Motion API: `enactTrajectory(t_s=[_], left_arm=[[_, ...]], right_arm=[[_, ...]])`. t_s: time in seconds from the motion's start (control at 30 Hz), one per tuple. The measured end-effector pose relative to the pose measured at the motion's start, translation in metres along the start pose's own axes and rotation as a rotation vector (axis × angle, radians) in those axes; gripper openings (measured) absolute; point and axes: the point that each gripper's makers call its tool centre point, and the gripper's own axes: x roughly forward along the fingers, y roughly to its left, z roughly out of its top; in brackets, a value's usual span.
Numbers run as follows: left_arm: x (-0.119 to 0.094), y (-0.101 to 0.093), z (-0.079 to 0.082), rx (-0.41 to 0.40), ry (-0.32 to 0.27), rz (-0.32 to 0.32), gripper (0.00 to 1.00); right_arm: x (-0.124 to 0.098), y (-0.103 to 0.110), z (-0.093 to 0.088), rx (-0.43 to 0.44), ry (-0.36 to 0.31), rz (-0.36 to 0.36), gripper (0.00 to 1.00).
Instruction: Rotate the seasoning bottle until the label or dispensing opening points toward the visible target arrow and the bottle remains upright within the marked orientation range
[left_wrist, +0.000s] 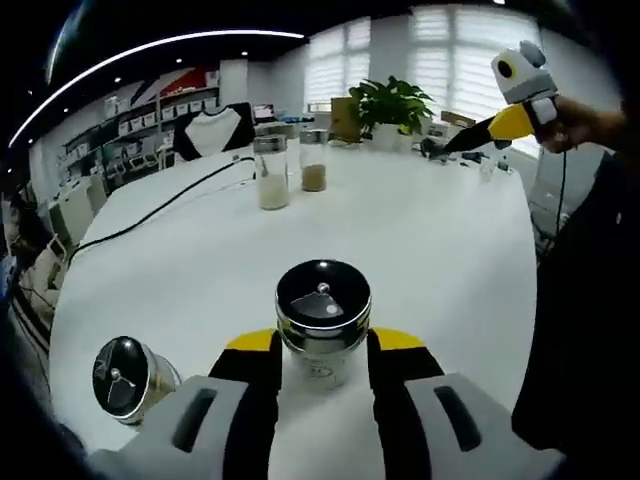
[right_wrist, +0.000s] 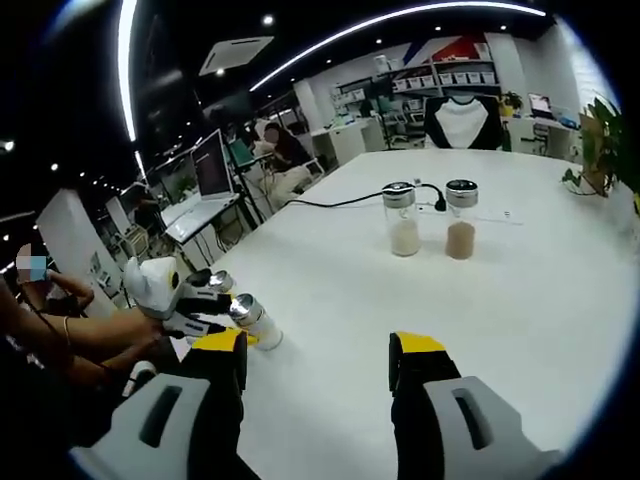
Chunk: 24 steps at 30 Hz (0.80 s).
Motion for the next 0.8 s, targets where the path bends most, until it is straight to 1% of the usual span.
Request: enactTrajectory(t_s=[0.07,0.1,0.2,0.23,0.27,0.3,0.33,0.37,0.47,0.5,0.53,0.57,0.6,0.7,0.73,0.77,0.8], left_arm=[[0.000,-0.001,0.004,0.007,-0.007,-0.031,0.34],[0.001,0.000,0.004,0.003,-0.001,-0.037,0.34],[0.002,-0.002,0.006,0.013,-0.013,-0.041,0.34],[0.003,-0.001,0.008,-0.002,-0.016,-0.024,0.34],[0.003,0.002,0.009,-0.019,-0.023,0.015,0.34],[0.003,0.002,0.009,-0.047,-0.025,0.038,0.34],[0.004,0.007,0.006,-0.084,-0.037,0.077,0.34],[0.005,0.009,0.008,-0.087,-0.047,0.105,0.34],[0.007,0.013,0.005,-0.141,-0.062,0.217,0.34],[0.006,0.014,0.005,-0.140,-0.061,0.233,0.34],[0.006,0.015,0.003,-0.147,-0.054,0.292,0.34],[0.006,0.016,0.003,-0.146,-0.049,0.323,0.34],[0.006,0.018,0.000,-0.177,-0.046,0.375,0.34],[0.007,0.018,0.001,-0.200,-0.027,0.436,0.34],[0.006,0.018,0.000,-0.224,-0.020,0.478,0.34],[0.006,0.019,0.000,-0.240,-0.021,0.507,0.34],[0.006,0.019,-0.001,-0.237,-0.021,0.525,0.34]], right_arm=[[-0.001,0.000,0.000,0.002,0.001,0.000,0.56],[-0.001,0.000,-0.001,0.003,0.001,0.000,0.56],[-0.002,-0.001,-0.001,0.005,0.004,-0.001,0.56],[-0.002,-0.002,-0.001,0.005,0.003,-0.001,0.56],[-0.002,-0.002,0.000,0.005,0.001,-0.001,0.56],[-0.003,-0.003,0.001,0.005,-0.003,-0.003,0.56],[-0.003,-0.005,0.002,0.009,-0.007,-0.007,0.56],[-0.003,-0.006,0.002,0.011,-0.010,-0.009,0.56],[-0.004,-0.008,0.003,0.017,-0.017,-0.015,0.56],[-0.004,-0.008,0.003,0.018,-0.018,-0.016,0.56],[-0.004,-0.008,0.003,0.019,-0.018,-0.016,0.56],[-0.004,-0.008,0.004,0.019,-0.019,-0.015,0.56],[-0.004,-0.008,0.004,0.019,-0.020,-0.015,0.56],[-0.004,-0.009,0.004,0.019,-0.021,-0.016,0.56],[-0.004,-0.009,0.003,0.020,-0.020,-0.017,0.56],[-0.004,-0.009,0.003,0.020,-0.020,-0.017,0.56],[-0.004,-0.009,0.003,0.020,-0.020,-0.016,0.56]])
